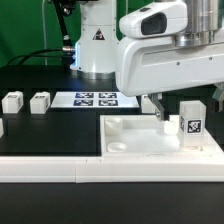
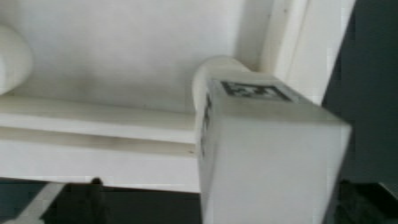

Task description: Assemble square table

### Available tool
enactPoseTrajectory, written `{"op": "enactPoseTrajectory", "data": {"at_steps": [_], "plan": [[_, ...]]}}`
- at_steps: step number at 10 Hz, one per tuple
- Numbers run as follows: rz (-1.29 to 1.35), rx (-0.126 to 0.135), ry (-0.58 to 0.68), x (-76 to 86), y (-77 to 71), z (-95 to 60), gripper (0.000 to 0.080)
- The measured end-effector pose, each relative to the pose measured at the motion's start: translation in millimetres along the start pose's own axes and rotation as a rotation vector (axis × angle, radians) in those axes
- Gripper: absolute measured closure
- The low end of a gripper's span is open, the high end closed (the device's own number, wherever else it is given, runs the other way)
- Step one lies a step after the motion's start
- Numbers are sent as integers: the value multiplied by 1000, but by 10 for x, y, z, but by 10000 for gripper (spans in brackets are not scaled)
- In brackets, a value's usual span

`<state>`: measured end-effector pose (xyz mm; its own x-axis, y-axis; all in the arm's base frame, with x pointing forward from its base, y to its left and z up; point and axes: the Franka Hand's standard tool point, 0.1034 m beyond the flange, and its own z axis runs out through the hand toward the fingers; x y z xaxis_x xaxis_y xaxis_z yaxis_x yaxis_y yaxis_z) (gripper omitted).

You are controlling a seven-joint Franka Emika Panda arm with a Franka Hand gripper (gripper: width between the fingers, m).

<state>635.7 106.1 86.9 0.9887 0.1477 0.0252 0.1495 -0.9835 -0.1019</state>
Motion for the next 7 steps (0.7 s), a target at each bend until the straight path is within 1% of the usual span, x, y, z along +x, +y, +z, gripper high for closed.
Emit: {"op": "enactPoseTrajectory", "data": {"at_steps": [1,2,3,4,6,7], "plan": [[0,-4,32,49,0,11,151],[62,7,6,-58,-130,143,151],[84,25,-33,-134,-223,208,151],[81,21,-26,-111,-177,181,151],[93,20,-28,-119,-179,192,151],[101,20,-28,-120,-178,194,279]]}}
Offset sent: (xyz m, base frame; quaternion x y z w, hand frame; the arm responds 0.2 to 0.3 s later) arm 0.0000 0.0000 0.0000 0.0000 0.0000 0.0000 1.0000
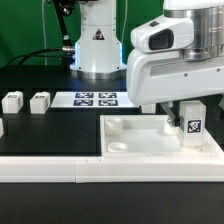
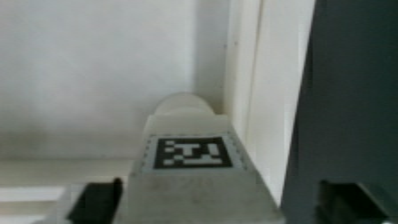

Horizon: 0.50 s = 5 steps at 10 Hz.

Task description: Assemble square table

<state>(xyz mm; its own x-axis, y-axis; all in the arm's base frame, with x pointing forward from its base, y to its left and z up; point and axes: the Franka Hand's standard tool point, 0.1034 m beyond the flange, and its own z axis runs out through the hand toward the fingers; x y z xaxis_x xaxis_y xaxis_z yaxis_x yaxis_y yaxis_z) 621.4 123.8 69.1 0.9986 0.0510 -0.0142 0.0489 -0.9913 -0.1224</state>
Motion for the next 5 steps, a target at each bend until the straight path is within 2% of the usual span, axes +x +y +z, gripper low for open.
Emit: {"op": "enactPoseTrajectory", "data": {"at_steps": [1,2,5], "plan": [[2,0,0,0,1,0,429],[38,-7,0,2,50,1,504],[228,-7,1,2,57,1,506]]}}
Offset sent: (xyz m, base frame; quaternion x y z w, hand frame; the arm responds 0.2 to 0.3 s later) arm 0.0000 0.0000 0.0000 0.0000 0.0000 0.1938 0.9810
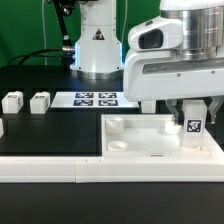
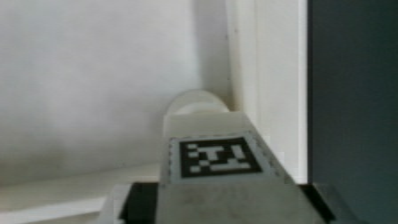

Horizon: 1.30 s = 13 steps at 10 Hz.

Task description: Assemble square table

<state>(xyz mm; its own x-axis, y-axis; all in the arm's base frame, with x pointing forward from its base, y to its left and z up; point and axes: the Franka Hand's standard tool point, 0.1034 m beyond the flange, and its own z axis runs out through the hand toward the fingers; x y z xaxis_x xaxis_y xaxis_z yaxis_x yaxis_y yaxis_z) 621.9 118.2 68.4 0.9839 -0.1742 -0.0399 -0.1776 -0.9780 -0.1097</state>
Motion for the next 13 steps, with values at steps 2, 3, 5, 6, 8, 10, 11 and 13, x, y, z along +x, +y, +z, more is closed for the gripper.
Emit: {"op": "enactPoseTrajectory", "data": {"at_steps": [2,3,5,6,8,10,11,13], "plan": [[159,0,2,3,5,10,506],[276,8,22,37,2,21,506],[552,16,32,51,8,26,506],[730,34,19,45,9,32,506],[998,82,-22,27,-8,46,506],[1105,88,-32,18,-38,49,506],[1158,89,-34,17,-46,49,506],[1240,91,-41,10,-65,51,506]]}}
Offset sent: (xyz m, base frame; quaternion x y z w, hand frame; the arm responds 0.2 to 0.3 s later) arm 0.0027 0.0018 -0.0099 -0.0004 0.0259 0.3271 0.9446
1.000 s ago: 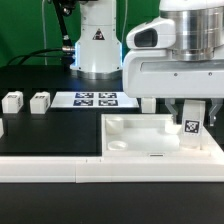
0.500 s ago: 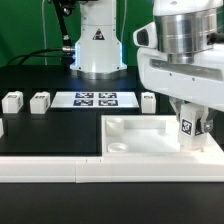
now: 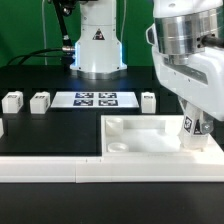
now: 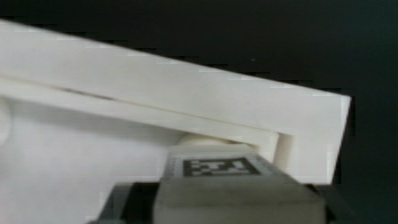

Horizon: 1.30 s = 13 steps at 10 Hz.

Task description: Assemble square table

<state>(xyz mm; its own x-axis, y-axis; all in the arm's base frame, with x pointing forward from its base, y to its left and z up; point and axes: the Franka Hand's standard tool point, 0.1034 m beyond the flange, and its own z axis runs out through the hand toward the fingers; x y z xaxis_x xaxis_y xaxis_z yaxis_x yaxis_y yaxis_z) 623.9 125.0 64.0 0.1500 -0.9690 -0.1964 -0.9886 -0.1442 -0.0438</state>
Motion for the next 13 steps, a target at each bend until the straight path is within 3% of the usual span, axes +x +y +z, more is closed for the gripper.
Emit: {"op": "enactPoseTrajectory", "data": {"at_steps": [1,2,4,5,6,8,10,13], "plan": [[-43,0,-1,-1,1,1,429],[-87,1,0,7,0,-1,429],[-572,-7,49,16,-31,-55,181],[-768,-24,81,-54,-46,-87,159],[-804,-24,76,-60,-42,-75,159],[-1003,-36,79,-38,-40,-70,151],[-1396,-52,126,45,-136,-141,150],[-1383,-36,132,36,-149,-133,192]]}}
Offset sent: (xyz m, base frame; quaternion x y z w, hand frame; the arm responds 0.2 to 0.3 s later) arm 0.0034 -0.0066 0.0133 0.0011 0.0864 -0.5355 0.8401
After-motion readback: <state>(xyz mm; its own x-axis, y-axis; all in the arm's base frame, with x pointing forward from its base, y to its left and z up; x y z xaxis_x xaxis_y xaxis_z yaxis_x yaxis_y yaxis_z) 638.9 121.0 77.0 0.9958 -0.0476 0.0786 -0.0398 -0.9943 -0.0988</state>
